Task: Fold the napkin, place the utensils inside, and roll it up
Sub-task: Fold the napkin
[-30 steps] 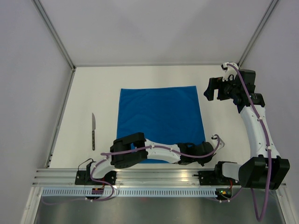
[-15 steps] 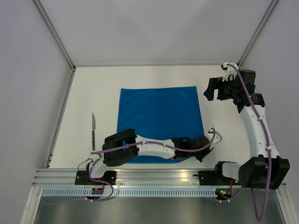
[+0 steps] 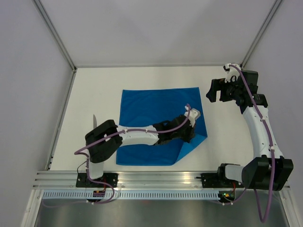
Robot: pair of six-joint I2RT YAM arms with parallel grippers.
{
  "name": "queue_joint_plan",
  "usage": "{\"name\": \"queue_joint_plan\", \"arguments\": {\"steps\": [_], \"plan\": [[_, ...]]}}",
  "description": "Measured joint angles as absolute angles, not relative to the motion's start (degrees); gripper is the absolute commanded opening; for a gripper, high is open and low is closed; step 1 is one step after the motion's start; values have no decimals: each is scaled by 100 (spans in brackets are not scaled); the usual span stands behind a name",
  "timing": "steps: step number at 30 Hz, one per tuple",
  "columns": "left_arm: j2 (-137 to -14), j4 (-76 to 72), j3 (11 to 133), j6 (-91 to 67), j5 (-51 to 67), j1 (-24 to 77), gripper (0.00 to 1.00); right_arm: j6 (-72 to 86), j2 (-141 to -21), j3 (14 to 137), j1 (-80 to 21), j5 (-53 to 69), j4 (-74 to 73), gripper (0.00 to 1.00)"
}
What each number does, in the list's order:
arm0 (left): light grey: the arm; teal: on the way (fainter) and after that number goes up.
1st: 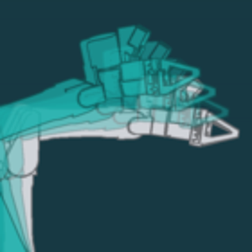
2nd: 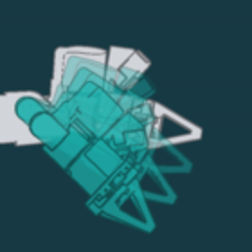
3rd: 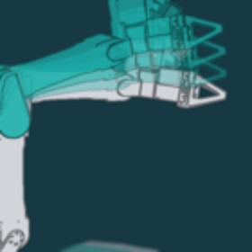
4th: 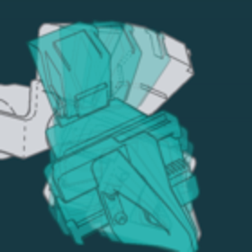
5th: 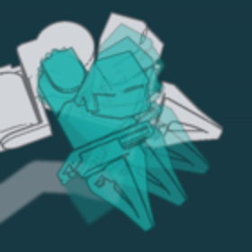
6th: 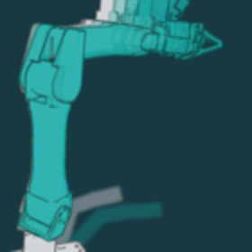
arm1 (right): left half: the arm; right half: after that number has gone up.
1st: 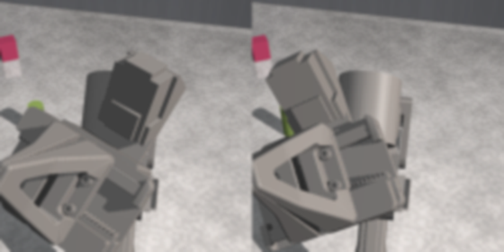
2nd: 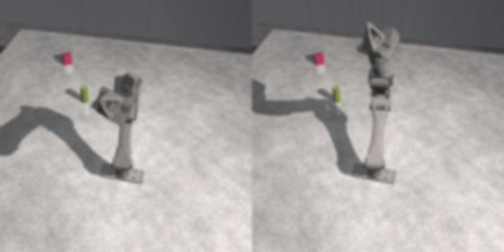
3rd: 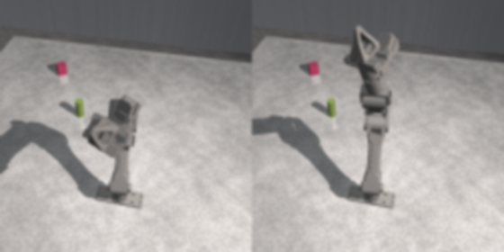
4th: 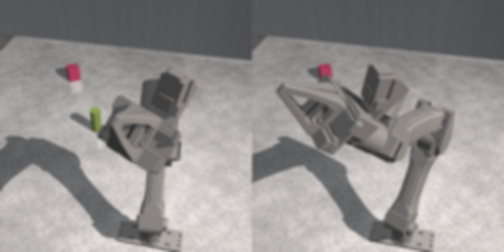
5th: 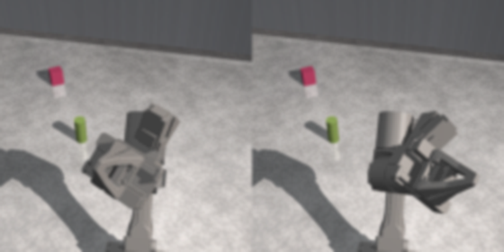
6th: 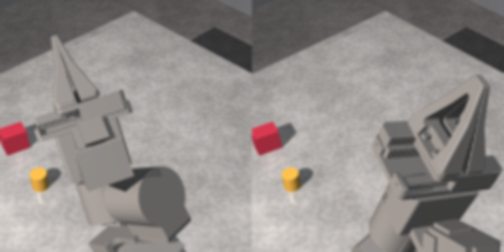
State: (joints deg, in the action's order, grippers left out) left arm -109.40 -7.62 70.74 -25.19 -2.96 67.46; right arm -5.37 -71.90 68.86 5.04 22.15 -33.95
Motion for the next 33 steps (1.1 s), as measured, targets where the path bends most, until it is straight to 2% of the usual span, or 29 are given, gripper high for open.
{"name": "queue_joint_plan", "arguments": {"steps": [6, 20, 33], "plan": [[-10492, -696, 6602, -2764, -233, 5660, 2, -537, -7376, 6879, 504, 2252, -3417, 98], [-10193, -137, 6639, -2827, 202, 3472, 2, -537, -7679, 6871, 504, 2569, -3522, 98], [-10532, 237, 7299, -2827, 631, 2220, 2, -539, -7690, 6823, 504, 2679, -3524, 98]]}}
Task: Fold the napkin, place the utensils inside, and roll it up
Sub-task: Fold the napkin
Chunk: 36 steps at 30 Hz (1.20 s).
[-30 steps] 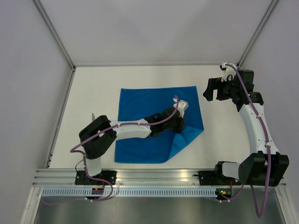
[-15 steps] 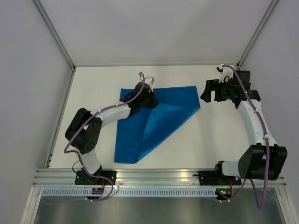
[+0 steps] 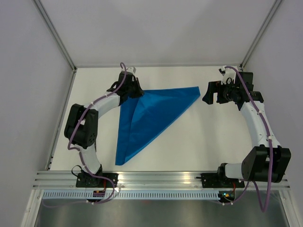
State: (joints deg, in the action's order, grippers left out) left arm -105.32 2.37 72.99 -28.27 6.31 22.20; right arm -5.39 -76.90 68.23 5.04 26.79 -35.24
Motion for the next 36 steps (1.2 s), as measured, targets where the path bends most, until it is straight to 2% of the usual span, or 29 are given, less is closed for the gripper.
{"name": "queue_joint_plan", "arguments": {"steps": [36], "plan": [[-11098, 762, 7920, -2827, 799, 1260, 2, -582, -7695, 6814, 504, 2707, -3527, 98]]}}
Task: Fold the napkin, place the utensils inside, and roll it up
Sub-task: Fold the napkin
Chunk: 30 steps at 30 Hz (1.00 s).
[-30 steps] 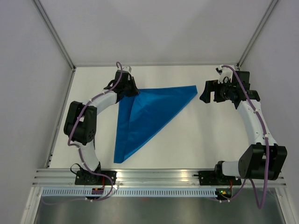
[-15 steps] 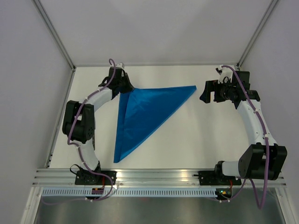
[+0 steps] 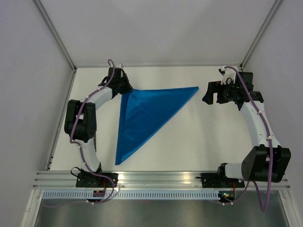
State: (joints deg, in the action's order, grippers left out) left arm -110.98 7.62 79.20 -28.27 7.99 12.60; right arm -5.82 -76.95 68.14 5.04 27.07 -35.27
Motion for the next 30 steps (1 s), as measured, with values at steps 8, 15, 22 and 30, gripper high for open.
{"name": "queue_joint_plan", "arguments": {"steps": [8, 15, 22, 30], "plan": [[-11131, 764, 7988, -2827, 814, 1166, 2, -582, -7695, 6814, 504, 2709, -3529, 98], [-11203, 768, 7999, -2827, 819, 1074, 2, -585, -7695, 6814, 504, 2711, -3531, 98], [-11207, 794, 8062, -2827, 886, 991, 2, -585, -7695, 6814, 504, 2711, -3533, 98], [-11375, 864, 8287, -2827, 943, 921, 2, -585, -7695, 6814, 504, 2711, -3538, 98]]}}
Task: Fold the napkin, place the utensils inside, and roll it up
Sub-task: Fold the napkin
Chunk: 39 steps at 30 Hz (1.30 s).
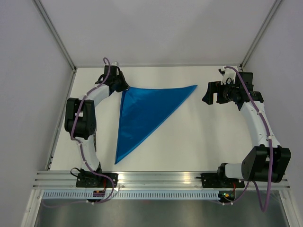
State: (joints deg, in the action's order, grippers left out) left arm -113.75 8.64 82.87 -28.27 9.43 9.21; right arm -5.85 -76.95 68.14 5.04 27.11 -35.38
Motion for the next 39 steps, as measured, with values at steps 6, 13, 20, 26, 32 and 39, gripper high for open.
{"name": "queue_joint_plan", "arguments": {"steps": [6, 13, 20, 26, 32, 39], "plan": [[-11408, 926, 8294, -2827, 963, 895, 2, -589, -7695, 6814, 504, 2711, -3538, 98], [-11439, 976, 8394, -2827, 972, 847, 2, -604, -7695, 6814, 504, 2711, -3538, 98], [-11507, 1063, 8514, -2825, 989, 814, 2, -609, -7695, 6814, 504, 2711, -3540, 98], [-11625, 1096, 8643, -2825, 1028, 799, 2, -609, -7695, 6814, 504, 2711, -3540, 98], [-11688, 1111, 8707, -2825, 1052, 784, 2, -626, -7695, 6814, 504, 2711, -3542, 98], [-11758, 1125, 8761, -2825, 1061, 751, 2, -628, -7695, 6814, 504, 2711, -3542, 98]]}}
